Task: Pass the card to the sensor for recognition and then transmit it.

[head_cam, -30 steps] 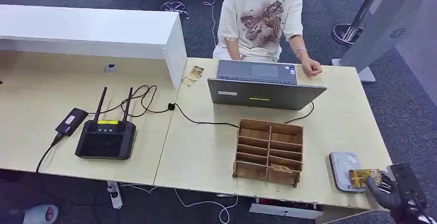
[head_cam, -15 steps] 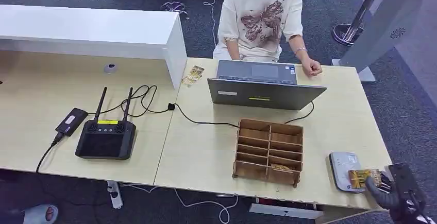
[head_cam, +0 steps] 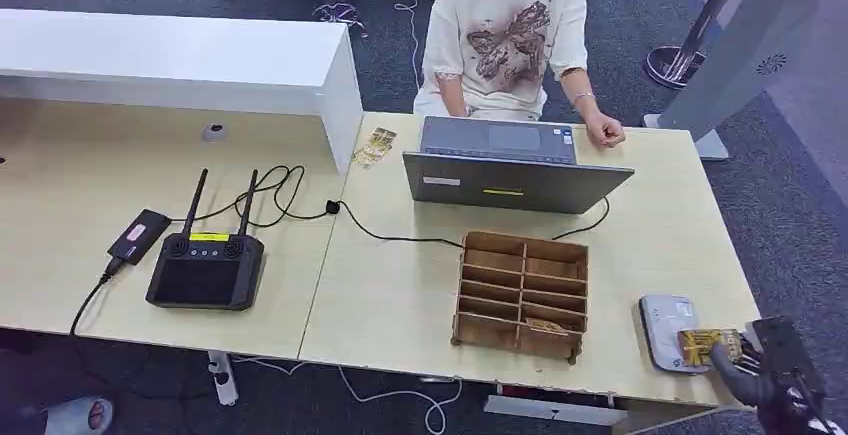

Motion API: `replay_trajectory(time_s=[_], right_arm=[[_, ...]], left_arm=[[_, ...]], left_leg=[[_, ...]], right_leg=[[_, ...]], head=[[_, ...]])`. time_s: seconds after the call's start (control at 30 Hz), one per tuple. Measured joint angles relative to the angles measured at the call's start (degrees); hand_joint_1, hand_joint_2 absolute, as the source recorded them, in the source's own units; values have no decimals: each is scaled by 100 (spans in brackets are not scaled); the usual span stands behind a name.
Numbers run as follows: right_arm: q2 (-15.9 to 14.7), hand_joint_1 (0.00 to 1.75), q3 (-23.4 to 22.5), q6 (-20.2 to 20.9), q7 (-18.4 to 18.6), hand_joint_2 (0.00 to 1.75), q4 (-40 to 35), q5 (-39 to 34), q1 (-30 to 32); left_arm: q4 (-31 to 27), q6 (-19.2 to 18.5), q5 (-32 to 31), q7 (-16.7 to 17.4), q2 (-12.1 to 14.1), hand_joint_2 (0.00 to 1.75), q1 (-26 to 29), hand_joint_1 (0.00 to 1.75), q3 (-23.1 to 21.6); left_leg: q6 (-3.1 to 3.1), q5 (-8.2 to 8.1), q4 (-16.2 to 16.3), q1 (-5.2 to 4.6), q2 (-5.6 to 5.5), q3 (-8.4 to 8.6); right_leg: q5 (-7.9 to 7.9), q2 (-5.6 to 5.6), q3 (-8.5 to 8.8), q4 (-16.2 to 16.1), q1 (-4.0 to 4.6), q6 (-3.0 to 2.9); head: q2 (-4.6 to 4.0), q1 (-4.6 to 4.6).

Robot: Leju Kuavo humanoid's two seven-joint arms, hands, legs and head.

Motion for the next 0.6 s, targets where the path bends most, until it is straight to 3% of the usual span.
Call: replay_trajectory(time_s=[0.13, 0.4, 0.6], right_arm=[[13, 175, 0, -75, -2, 175, 0, 145, -33], [105, 175, 52, -653, 18, 175, -20, 975, -170], [153, 175, 90, -719, 33, 175, -20, 1084, -258]], left_arm=[[0, 4, 13, 0, -7, 0, -1, 0, 0], [0, 22, 85, 0, -22, 0, -3, 0, 0], [0, 24, 94, -2, -24, 0, -4, 0, 0]], left_leg=[[0, 0, 0, 0, 0, 0], [0, 0, 0, 0, 1, 1], [0, 0, 0, 0, 1, 2]], right_leg=[[0, 1, 0, 0, 0, 0], [0, 1, 1, 0, 0, 0], [0, 0, 2, 0, 0, 0]], head=[[0, 2], [0, 2], [0, 2]])
